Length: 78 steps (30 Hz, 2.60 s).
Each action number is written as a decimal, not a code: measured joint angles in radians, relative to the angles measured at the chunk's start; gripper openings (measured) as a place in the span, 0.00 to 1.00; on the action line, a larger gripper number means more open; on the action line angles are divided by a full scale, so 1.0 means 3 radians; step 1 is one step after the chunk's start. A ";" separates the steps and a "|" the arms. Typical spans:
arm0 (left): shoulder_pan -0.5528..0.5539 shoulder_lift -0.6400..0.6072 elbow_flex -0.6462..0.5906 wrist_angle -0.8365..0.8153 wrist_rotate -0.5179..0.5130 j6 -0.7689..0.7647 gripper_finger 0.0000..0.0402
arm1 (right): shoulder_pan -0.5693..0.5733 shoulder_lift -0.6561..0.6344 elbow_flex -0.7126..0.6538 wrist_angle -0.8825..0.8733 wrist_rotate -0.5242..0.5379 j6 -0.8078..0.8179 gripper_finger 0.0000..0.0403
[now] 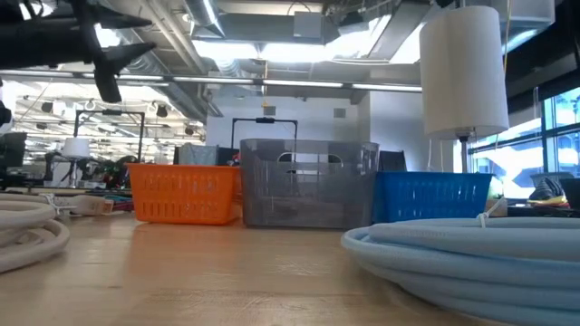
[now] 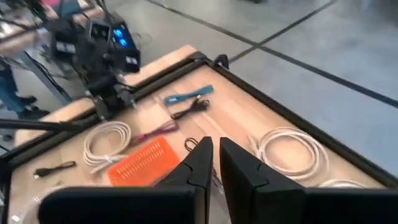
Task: Pick & Place USB Port
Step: Put the blue and white charger cable into the orange bin
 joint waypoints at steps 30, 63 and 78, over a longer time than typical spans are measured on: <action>0.1048 0.3196 0.2857 -0.4704 -0.0301 -0.0444 0.30 | -0.0149 -0.0277 0.0459 -0.0644 0.0579 -0.0515 0.08; 0.2272 0.5276 0.2608 -0.3757 0.0487 0.0930 0.31 | -0.0149 -0.0275 0.0457 -0.0640 0.0495 -0.0516 0.08; 0.2268 0.5382 0.2607 -0.3717 0.0308 0.1015 0.05 | -0.0149 -0.0275 0.0457 -0.0644 0.0496 -0.0613 0.08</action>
